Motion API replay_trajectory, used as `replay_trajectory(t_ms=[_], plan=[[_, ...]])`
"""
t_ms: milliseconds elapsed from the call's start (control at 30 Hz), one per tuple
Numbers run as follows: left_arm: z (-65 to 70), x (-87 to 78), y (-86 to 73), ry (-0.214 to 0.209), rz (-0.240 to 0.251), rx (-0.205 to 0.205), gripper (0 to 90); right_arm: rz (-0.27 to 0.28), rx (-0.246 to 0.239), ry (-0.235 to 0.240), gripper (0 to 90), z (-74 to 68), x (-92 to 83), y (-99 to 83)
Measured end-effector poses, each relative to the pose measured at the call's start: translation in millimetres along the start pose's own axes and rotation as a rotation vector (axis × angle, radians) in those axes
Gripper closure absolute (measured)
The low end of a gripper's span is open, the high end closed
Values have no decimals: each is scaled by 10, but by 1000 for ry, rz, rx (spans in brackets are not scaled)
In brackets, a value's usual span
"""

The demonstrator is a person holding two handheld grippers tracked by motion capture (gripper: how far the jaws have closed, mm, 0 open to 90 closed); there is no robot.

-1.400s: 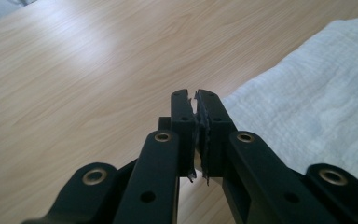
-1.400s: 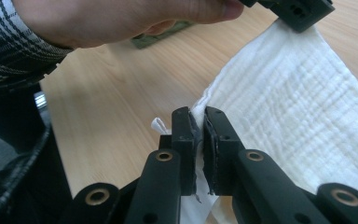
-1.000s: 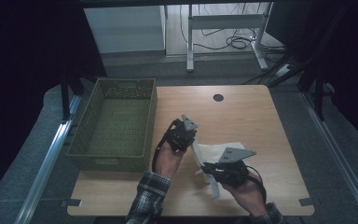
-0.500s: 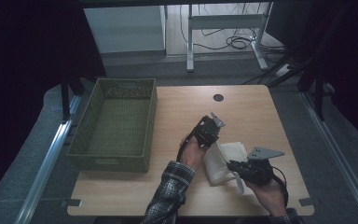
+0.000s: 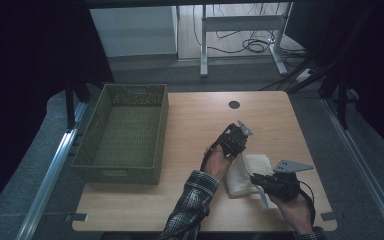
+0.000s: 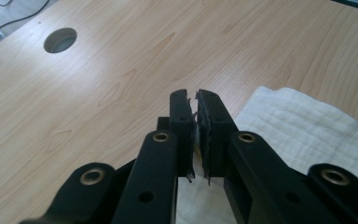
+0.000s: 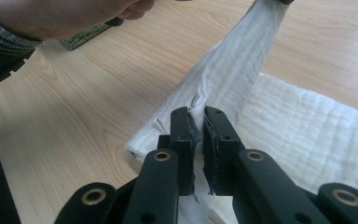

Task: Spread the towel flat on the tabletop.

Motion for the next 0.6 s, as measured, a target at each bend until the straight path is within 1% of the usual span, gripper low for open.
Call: replay_trajectory(t_ms=[133, 167, 300, 400, 467, 600], plan=[[14, 37, -31, -6, -3, -4, 857, -7, 7, -1, 825, 11, 7, -34], [16, 44, -37, -7, -4, 1, 857, -10, 11, 0, 825, 11, 7, -39], [55, 64, -43, -20, 7, -7, 860, -14, 7, 3, 823, 12, 11, -53], [88, 80, -44, -28, 5, 4, 860, -10, 9, 20, 809, 10, -9, -63], [99, 99, -59, -33, 2, 1, 861, -1, 6, 17, 785, 22, -56, -59], [110, 130, -89, -32, -10, 8, 862, 19, 18, -25, 735, 114, -190, -66]])
Point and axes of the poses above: each handheld gripper's, and its own axes: x roughly forward along the jaws, y roughly out of its top, z roughly to its right, the point moved 1 cm from there along x, roughly forward along the jaws, and after that the axes turned 12 degrees about y, right-handed, at the moved point
